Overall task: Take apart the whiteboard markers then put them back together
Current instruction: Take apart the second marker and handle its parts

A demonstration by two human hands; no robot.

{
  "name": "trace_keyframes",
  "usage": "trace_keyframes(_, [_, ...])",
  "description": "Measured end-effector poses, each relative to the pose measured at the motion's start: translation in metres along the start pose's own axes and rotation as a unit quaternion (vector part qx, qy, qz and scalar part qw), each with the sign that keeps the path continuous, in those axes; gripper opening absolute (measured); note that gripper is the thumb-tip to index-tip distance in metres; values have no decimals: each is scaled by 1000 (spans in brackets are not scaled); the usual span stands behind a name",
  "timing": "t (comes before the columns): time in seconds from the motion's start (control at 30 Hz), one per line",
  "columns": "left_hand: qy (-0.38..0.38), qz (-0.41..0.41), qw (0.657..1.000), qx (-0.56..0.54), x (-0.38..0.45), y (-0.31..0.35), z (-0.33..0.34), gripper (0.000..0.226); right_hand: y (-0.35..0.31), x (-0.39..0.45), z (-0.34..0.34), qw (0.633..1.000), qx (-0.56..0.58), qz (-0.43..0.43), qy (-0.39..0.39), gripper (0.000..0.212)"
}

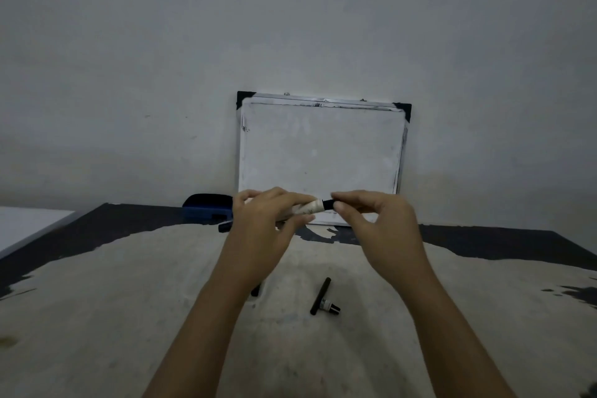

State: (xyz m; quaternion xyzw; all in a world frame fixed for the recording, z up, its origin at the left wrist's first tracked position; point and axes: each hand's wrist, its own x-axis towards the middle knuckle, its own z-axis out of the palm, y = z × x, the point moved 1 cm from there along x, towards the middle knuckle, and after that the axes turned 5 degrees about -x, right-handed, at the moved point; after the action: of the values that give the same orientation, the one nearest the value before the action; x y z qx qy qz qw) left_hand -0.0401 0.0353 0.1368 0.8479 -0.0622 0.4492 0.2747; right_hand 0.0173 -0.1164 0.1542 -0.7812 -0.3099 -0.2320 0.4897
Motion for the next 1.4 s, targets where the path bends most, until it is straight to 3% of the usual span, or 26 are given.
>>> trace_keyframes(0.13, [9, -1, 1000, 0, -2, 2, 9, 18, 2, -4, 9, 999, -29, -24, -34, 25])
trace_keyframes(0.3, [39, -45, 998, -2, -6, -6, 13, 15, 23, -4, 16, 977, -6, 31, -211, 42])
trace_keyframes(0.4, [50, -77, 996, -6, -6, -12, 11, 16, 47, -11, 25, 950, -111, 86, -278, 49])
trace_keyframes(0.53, [43, -102, 994, -11, -6, -17, 7, 19, 71, -31, 47, 894, -226, 162, -350, 37])
trace_keyframes(0.67, [35, -113, 992, -37, -6, -13, 6, 18, 76, -36, 59, 890, -288, 147, -321, 22])
trace_keyframes(0.73, [31, -112, 992, -48, -5, -11, 6, 17, 75, -32, 53, 914, -245, 149, -287, 18])
trace_keyframes(0.83, [17, -110, 991, -79, -3, -8, 6, 17, 56, -13, 32, 971, 11, 184, -150, 17])
trace_keyframes(0.9, [-1, -122, 987, -107, -2, -7, 7, 17, 39, -3, 18, 932, 274, 223, -77, 13])
trace_keyframes(0.97, [-21, -129, 981, -141, -2, -6, 9, 17, 29, 2, 8, 880, 409, 239, -30, 9])
trace_keyframes(1.13, [-47, -122, 976, -176, -2, -2, 10, 16, 18, 0, 8, 874, 427, 230, -21, 12])
trace_keyframes(1.4, [-60, -115, 976, -173, -2, -1, 12, 16, 12, -5, 12, 927, 329, 179, 8, 16])
